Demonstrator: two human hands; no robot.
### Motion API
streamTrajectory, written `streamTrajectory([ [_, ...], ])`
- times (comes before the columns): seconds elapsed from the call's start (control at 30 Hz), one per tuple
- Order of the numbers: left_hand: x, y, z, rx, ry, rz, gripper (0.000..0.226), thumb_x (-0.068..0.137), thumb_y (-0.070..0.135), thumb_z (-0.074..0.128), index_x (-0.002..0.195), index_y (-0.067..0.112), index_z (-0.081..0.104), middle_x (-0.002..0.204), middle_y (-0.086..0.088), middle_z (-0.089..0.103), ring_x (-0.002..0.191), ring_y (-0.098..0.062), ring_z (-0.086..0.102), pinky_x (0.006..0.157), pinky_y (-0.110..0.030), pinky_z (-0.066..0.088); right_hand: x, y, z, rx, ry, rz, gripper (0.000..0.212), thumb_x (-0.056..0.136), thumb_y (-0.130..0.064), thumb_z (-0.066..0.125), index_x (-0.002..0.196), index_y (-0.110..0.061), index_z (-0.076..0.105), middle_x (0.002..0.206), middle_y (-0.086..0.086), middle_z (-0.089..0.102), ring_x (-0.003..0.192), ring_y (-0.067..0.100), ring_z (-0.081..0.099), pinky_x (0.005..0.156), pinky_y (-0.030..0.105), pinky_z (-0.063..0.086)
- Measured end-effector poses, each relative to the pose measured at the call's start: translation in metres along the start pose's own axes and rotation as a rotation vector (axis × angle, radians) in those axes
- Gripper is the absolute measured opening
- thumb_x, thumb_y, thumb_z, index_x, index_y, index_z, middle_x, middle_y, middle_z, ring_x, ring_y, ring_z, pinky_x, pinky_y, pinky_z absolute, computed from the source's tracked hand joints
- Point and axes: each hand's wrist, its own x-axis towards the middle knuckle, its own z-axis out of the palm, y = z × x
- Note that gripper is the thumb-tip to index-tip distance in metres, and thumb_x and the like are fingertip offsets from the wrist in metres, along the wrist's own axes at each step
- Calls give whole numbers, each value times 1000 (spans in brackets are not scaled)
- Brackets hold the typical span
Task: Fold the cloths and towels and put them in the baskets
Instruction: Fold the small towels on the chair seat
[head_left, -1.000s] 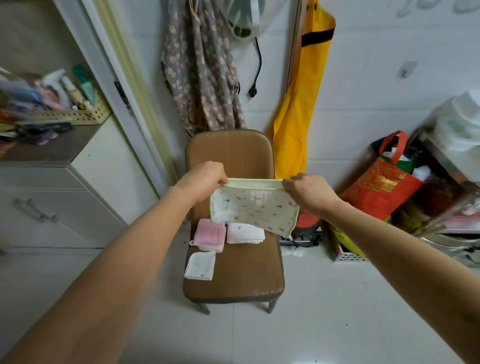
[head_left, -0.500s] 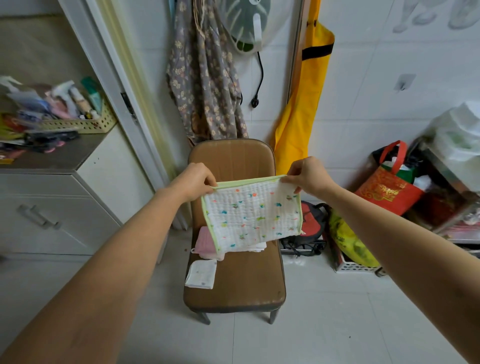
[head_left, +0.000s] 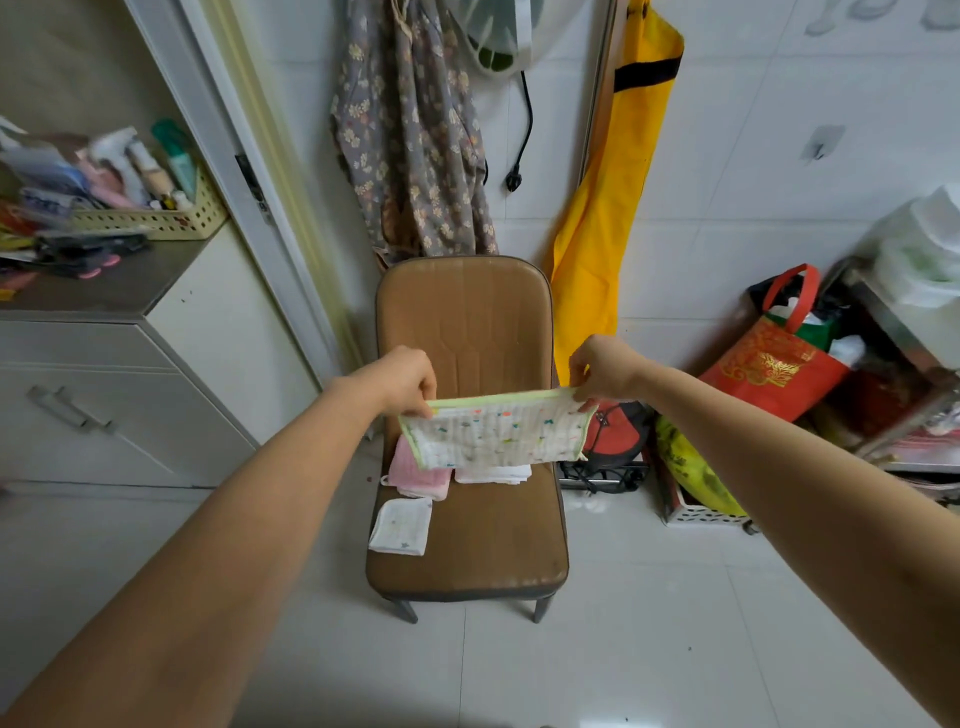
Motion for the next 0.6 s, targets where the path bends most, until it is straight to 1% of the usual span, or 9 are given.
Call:
streamTrajectory([
  [0.1, 2, -3, 34, -15, -344, -27, 12, 75, 18, 79, 75, 8, 73, 65, 2, 62, 58, -6, 52, 60, -19, 42, -3, 2, 19, -165, -343, 36, 21, 70, -14, 79, 75, -14, 59, 70, -4, 60, 61, 8, 51, 55, 17, 39],
  [0.17, 5, -7, 61, -49, -468, -45, 20, 76, 18, 79, 64, 8, 66, 62, -1, 60, 51, -7, 48, 59, -18, 40, -5, 10, 40, -162, -438, 53, 22, 69, -15, 78, 73, -15, 57, 71, -3, 60, 62, 11, 52, 58, 20, 40],
  [0.2, 7, -9, 74, -60, -458, -53, 25, 76, 16, 78, 58, 12, 61, 59, 0, 58, 50, -6, 48, 57, -16, 39, -5, 14, 51, -142, -445, 68, 22, 70, -13, 77, 71, -15, 55, 69, -3, 60, 60, 10, 52, 56, 19, 40],
  [0.27, 16, -14, 99, -91, -363, -87, 30, 77, 12, 76, 55, 19, 56, 61, 2, 59, 53, -7, 51, 53, -15, 39, -2, 24, 75, -78, -395, 87, 23, 70, -8, 74, 66, -15, 52, 66, -2, 58, 57, 10, 52, 51, 17, 41],
  [0.37, 33, -20, 134, -99, -179, -144, 14, 80, 8, 72, 69, 10, 63, 79, -7, 62, 76, -19, 59, 65, -25, 43, 6, 38, 106, 13, -291, 128, 34, 73, -8, 74, 58, -16, 45, 59, -4, 50, 53, 9, 50, 41, 10, 34],
  [0.4, 39, -21, 146, -103, -118, -160, 12, 81, 8, 70, 72, 8, 62, 81, -8, 60, 83, -24, 60, 69, -29, 44, 11, 43, 116, 0, -243, 126, 35, 74, -10, 73, 57, -18, 43, 58, -5, 47, 55, 12, 48, 40, 13, 32],
  [0.47, 51, -25, 165, -109, -23, -163, 6, 87, 8, 63, 83, 3, 65, 89, -10, 56, 91, -29, 59, 74, -33, 45, 20, 52, 133, -8, -133, 117, 34, 76, -10, 69, 60, -19, 40, 61, -4, 44, 65, 21, 46, 45, 19, 29],
  [0.5, 56, -26, 172, -91, 17, -157, 9, 90, 8, 59, 91, 2, 66, 94, -10, 54, 93, -30, 58, 73, -34, 44, 25, 55, 140, 13, -80, 115, 30, 78, -9, 66, 63, -17, 41, 63, -2, 46, 67, 23, 48, 46, 20, 29],
  [0.6, 68, -28, 185, -11, 130, -143, 13, 93, 8, 54, 99, 5, 64, 102, -11, 51, 87, -30, 57, 64, -34, 40, 34, 58, 152, 34, 52, 114, 10, 81, -7, 60, 82, -13, 52, 78, 9, 62, 73, 29, 57, 54, 30, 35],
])
